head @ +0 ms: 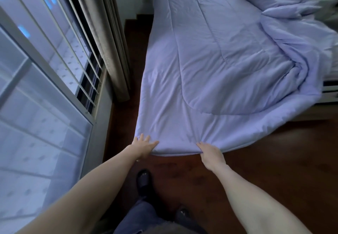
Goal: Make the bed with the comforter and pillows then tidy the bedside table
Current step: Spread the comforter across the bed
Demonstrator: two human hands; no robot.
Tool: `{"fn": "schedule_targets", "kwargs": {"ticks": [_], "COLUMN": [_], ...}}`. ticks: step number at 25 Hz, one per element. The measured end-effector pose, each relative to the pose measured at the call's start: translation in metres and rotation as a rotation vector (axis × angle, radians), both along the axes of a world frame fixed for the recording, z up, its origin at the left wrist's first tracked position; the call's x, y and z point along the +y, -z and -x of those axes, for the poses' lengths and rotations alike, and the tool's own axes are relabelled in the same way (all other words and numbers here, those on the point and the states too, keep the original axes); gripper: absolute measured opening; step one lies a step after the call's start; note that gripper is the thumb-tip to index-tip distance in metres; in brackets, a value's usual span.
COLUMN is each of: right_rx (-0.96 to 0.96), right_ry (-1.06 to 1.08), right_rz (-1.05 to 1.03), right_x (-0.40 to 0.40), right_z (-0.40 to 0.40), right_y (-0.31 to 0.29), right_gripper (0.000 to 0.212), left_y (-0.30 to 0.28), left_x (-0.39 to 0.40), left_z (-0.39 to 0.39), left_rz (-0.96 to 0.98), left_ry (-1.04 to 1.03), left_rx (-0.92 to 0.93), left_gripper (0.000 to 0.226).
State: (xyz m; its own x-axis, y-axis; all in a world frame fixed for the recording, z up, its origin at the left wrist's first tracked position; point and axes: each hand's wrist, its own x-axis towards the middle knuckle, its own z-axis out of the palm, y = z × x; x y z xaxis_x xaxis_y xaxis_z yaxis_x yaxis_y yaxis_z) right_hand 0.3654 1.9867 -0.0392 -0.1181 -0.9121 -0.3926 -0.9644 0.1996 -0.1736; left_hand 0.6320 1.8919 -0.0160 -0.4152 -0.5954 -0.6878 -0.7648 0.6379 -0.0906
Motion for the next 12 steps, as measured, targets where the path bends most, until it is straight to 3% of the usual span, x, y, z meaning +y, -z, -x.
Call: {"fn": "schedule_targets", "kwargs": {"ticks": [4, 12], "right_rx": [0.042, 0.039], "right_ry": [-0.067, 0.025], "right_rz": [-0.107, -0.04], "right_x": [0.018, 0.024], "right_z": [0.013, 0.069], "right_y": [-0.002, -0.04], "right_gripper": [0.031, 0.064], "left_y": [-0.016, -0.044], "left_x": [0.029, 0.023], "left_z": [0.014, 0.062], "left_rz": [0.085, 0.169], "left_ry": [-0.038, -0.098], "left_rx": [-0.048, 0.074], "left_gripper": [0.081, 0.067]}}
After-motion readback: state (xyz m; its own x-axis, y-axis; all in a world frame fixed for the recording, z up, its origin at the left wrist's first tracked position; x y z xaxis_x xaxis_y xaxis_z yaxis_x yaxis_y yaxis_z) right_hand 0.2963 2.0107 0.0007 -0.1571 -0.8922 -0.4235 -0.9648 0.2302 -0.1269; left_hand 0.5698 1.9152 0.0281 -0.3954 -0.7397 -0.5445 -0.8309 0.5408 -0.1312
